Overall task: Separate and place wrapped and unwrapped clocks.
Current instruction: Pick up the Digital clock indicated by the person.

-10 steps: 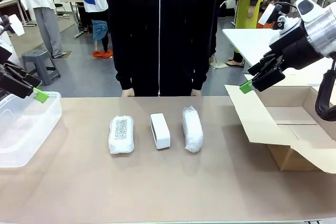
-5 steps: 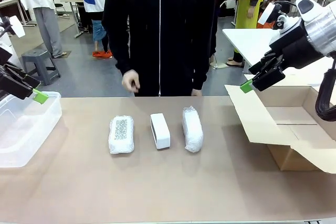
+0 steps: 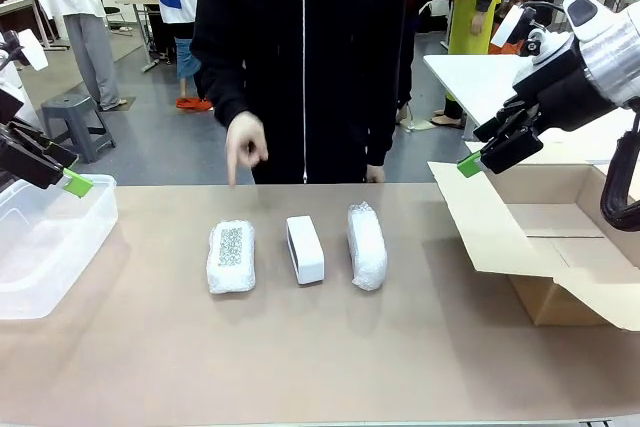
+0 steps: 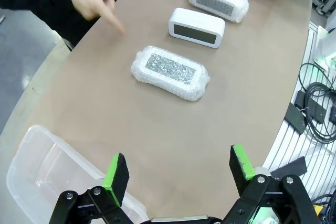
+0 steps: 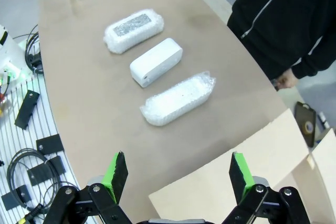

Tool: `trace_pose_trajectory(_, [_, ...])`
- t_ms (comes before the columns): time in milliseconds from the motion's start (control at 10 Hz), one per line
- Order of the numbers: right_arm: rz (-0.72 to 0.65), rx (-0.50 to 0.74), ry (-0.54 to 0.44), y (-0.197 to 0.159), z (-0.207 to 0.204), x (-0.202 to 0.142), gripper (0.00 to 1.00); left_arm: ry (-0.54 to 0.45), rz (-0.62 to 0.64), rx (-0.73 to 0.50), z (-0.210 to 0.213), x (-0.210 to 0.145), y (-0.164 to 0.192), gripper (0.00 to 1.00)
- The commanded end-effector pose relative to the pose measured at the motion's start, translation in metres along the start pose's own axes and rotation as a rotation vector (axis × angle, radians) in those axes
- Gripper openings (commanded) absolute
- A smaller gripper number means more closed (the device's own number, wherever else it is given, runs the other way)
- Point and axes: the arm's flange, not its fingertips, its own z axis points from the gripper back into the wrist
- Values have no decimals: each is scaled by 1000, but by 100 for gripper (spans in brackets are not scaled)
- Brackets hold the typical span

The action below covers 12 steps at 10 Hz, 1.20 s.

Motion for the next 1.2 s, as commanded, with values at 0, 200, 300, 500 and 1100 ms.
trace_pose_trajectory(0, [-4,20,-9,0,-2,-1,100,-11,-6,-7,1,0,1,100])
trace_pose_trajectory(200, [-4,20,-9,0,-2,-1,100,-11,-6,-7,1,0,1,100])
trace_pose_trajectory(300, [-4,20,-9,0,-2,-1,100,-11,-6,-7,1,0,1,100])
trace_pose_trajectory(500, [-4,20,-9,0,-2,-1,100,-11,-6,-7,1,0,1,100])
trace_pose_trajectory(1100, [-4,20,-9,0,-2,-1,100,-11,-6,-7,1,0,1,100])
